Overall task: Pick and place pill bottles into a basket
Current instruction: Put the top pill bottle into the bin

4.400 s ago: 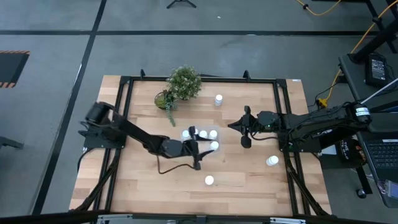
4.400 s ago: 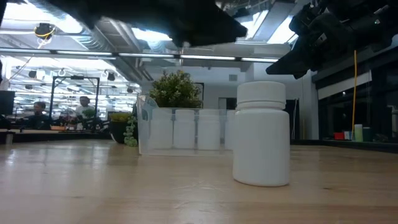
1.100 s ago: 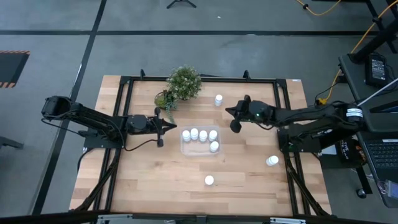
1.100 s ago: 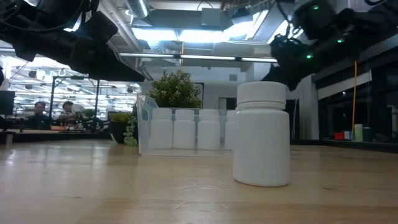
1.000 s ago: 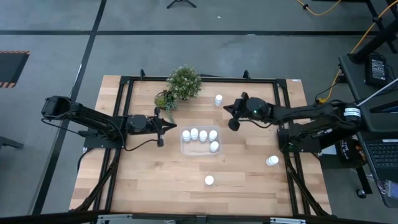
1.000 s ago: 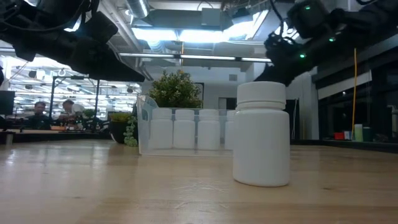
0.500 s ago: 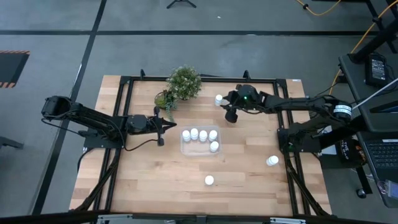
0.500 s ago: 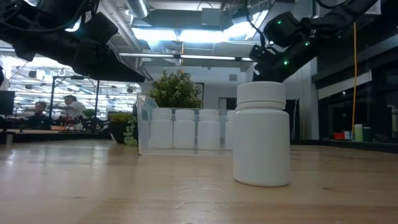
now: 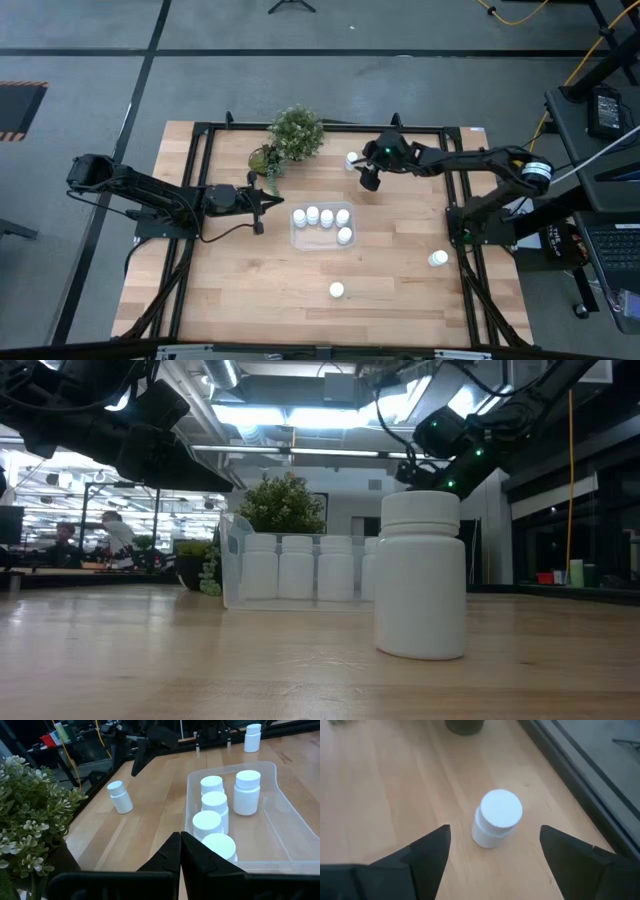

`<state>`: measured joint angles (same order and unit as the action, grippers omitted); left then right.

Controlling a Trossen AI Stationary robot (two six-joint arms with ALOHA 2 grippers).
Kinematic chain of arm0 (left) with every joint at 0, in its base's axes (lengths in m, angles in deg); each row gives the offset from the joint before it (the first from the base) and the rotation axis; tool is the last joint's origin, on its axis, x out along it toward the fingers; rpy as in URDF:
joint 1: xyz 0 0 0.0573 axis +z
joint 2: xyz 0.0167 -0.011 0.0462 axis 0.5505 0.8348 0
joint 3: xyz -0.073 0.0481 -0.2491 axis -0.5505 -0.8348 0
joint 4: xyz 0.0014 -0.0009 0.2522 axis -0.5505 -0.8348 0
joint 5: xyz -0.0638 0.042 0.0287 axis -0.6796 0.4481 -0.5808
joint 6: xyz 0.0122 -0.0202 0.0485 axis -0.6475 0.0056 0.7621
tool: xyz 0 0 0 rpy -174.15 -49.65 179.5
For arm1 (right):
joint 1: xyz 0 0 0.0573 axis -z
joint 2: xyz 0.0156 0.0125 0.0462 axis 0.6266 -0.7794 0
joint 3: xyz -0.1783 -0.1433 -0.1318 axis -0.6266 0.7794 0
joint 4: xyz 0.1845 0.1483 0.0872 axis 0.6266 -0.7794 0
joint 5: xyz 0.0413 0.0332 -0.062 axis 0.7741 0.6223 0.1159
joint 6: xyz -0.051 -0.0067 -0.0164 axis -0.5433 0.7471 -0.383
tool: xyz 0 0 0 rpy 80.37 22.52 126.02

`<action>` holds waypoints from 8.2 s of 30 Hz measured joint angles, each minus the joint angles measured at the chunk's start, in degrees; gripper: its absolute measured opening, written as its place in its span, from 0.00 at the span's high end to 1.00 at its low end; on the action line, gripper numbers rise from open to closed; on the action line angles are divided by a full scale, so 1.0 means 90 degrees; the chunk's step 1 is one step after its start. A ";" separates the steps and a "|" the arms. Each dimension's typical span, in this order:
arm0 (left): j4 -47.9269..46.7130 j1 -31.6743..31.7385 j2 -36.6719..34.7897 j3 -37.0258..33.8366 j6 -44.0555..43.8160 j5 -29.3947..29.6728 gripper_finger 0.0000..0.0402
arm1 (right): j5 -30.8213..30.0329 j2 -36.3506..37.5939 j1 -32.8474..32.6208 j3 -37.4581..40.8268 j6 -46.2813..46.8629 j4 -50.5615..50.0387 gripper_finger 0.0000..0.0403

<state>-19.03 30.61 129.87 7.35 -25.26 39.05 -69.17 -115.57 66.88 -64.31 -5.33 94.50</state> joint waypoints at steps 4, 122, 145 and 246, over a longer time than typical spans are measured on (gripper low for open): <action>0.0001 0.0002 0.0000 -0.0001 0.0000 -0.0002 1.00 | 0.0000 -0.0214 0.0026 0.0000 0.0005 0.0040 0.23; -0.0521 0.0403 -0.0665 0.0001 -0.0253 -0.1501 0.99 | -0.1094 -0.0692 -0.4627 -0.4048 0.0856 -0.3763 0.64; -0.0567 0.0405 -0.0665 0.0001 -0.0629 -0.1498 0.99 | -0.1506 -0.1687 -0.4817 -0.4600 0.1009 -0.4229 0.64; -0.0572 0.0405 -0.0663 0.0001 -0.0508 -0.1479 0.99 | -0.0941 -0.0846 -0.4426 -0.2062 0.0893 -0.1510 0.57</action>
<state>-24.18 34.25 123.91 7.36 -29.83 25.74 -77.63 -123.18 27.05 -82.87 2.71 80.91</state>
